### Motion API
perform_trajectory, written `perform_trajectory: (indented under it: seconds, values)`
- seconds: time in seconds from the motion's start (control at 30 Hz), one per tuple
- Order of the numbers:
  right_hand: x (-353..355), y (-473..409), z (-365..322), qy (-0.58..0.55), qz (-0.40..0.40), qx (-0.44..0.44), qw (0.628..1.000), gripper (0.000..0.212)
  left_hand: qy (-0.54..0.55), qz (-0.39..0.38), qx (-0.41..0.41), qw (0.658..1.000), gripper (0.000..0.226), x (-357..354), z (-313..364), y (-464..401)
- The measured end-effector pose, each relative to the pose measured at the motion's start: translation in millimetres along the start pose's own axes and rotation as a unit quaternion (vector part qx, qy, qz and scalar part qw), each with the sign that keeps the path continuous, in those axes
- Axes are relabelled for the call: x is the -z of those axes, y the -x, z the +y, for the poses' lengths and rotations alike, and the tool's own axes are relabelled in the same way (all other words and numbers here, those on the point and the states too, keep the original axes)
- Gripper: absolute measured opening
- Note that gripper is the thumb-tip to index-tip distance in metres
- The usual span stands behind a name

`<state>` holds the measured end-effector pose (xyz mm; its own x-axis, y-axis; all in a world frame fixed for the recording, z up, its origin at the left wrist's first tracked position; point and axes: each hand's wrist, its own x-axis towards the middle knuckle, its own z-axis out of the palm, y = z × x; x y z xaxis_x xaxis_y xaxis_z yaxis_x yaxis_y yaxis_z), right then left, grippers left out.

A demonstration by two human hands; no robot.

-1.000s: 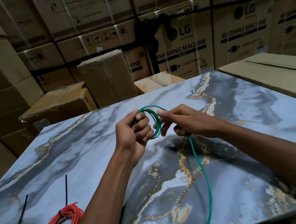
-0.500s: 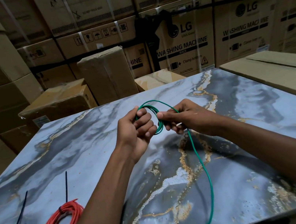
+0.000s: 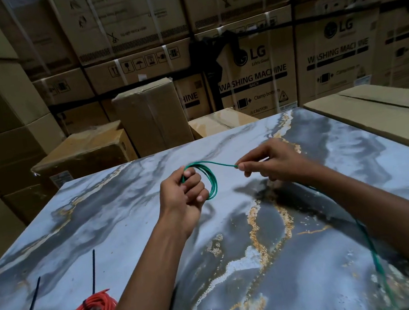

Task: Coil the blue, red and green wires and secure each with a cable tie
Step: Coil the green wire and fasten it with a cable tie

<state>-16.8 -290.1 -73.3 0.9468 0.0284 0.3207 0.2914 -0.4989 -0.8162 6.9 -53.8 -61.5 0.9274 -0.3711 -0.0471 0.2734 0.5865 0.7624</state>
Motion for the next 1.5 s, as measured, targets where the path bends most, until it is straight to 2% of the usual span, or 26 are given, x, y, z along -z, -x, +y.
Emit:
perform_trajectory:
  seconds: [0.07,0.13,0.27,0.37,0.6,0.73,0.9,1.0,1.13,1.23,1.3,1.4,1.5]
  values:
    - [0,-2,1,0.038,0.011,0.026,0.999,0.018,0.033,0.027,-0.014,0.999,0.036,2,4,-2]
    - [-3,-2,0,0.149,-0.012,0.066,0.987,0.023,0.057,0.074,-0.04,0.995,0.035,8,9,-6]
    - [-27,6,-14,0.347,-0.082,0.124,0.926,0.034,0.041,0.161,-0.073,0.983,0.031,23,12,-16]
    - [-49,18,-36,0.417,-0.114,0.175,0.885,0.033,0.028,0.169,-0.077,0.982,0.031,23,11,-16]
    - [-64,30,-49,0.407,-0.117,0.24,0.874,0.027,-0.029,0.106,-0.059,0.992,0.038,4,1,-8]
    - [-69,28,-46,0.37,-0.062,0.306,0.875,0.02,-0.099,0.093,-0.03,0.99,0.036,3,-9,-11]
    - [-62,22,-46,0.333,0.031,0.341,0.879,0.018,-0.233,0.095,-0.037,0.967,0.033,-1,-28,-11]
    - [-50,18,-43,0.305,0.091,0.333,0.888,0.025,-0.27,0.06,-0.021,0.961,0.028,-6,-31,-3]
    - [-40,15,-39,0.284,0.144,0.29,0.903,0.042,-0.28,-0.018,0.005,0.96,0.039,-13,-29,6]
    - [-32,14,-38,0.255,0.135,0.256,0.923,0.034,-0.314,-0.029,0.008,0.949,0.044,-13,-27,7]
    - [-26,12,-38,0.233,0.136,0.24,0.932,0.028,-0.32,-0.016,0.013,0.947,0.039,-11,-26,5]
    - [-22,9,-38,0.181,0.112,0.215,0.953,0.021,-0.293,-0.025,0.032,0.955,0.036,-10,-22,6]
    - [-26,8,-34,0.122,0.083,0.153,0.977,0.02,-0.25,-0.04,0.044,0.967,0.037,-9,-18,6]
